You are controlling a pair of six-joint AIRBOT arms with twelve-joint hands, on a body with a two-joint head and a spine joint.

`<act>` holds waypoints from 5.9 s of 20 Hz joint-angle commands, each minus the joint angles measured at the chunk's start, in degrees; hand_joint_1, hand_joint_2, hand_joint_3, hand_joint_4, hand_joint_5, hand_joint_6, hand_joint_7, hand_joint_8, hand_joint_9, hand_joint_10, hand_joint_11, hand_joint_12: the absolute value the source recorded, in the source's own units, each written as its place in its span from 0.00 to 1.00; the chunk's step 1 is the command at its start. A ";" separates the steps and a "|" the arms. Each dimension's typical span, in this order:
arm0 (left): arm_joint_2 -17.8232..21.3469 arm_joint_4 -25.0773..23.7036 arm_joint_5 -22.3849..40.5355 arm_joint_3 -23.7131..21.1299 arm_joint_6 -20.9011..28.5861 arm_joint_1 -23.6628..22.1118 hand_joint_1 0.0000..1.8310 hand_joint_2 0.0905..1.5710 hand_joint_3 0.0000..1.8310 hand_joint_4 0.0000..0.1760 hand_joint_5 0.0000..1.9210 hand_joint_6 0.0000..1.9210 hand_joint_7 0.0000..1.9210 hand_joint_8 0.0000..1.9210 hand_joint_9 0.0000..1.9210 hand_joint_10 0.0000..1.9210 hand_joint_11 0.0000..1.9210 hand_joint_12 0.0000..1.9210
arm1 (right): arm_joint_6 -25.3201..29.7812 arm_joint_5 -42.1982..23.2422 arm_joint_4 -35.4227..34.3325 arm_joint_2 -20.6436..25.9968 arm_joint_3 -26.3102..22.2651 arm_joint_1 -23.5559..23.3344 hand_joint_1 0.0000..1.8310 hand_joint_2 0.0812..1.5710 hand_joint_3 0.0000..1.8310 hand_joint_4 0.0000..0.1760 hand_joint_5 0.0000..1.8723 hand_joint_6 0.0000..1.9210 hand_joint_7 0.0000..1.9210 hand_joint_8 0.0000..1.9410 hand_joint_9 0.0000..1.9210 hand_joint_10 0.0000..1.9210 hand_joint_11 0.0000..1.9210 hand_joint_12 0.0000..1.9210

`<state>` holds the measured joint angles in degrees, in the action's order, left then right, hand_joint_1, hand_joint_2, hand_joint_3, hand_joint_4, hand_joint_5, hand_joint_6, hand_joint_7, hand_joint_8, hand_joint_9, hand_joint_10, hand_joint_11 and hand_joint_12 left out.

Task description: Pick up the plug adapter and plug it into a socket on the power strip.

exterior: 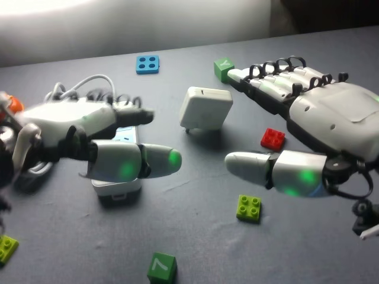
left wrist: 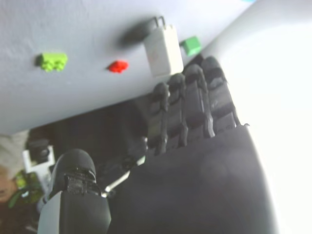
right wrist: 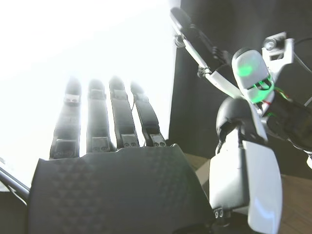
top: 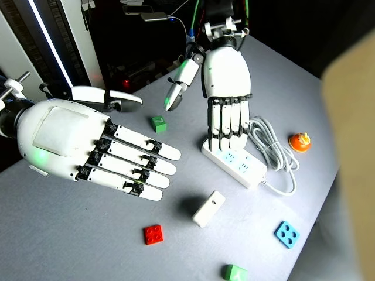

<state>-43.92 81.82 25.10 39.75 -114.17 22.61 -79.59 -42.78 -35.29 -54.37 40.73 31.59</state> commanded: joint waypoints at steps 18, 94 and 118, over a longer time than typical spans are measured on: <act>-6.40 -19.96 38.93 -8.56 31.72 16.46 0.00 0.70 0.00 0.00 0.08 0.00 0.07 0.00 0.06 0.00 0.00 0.20 | 17.71 31.82 2.19 -10.16 28.68 -14.86 0.51 0.74 0.00 0.00 0.06 0.00 0.05 0.00 0.04 0.01 0.00 0.21; -13.82 -31.37 34.01 -1.06 32.05 24.31 0.00 0.71 0.00 0.00 0.06 0.00 0.05 0.00 0.05 0.00 0.00 0.11 | 16.42 43.36 2.27 -34.13 55.27 -17.52 0.52 0.77 0.00 0.00 0.17 0.01 0.14 0.00 0.14 0.01 0.00 0.48; -13.67 -31.36 33.91 -0.67 32.54 24.40 0.00 0.71 0.00 0.00 0.07 0.00 0.08 0.00 0.07 0.00 0.00 0.14 | 15.35 41.06 2.27 -33.67 53.47 -17.56 0.68 0.74 0.00 0.00 0.43 0.55 0.47 0.70 0.42 0.68 0.38 0.85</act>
<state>-57.95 53.08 54.92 38.94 -82.15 47.42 -64.66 3.70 -32.34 -88.49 94.21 14.59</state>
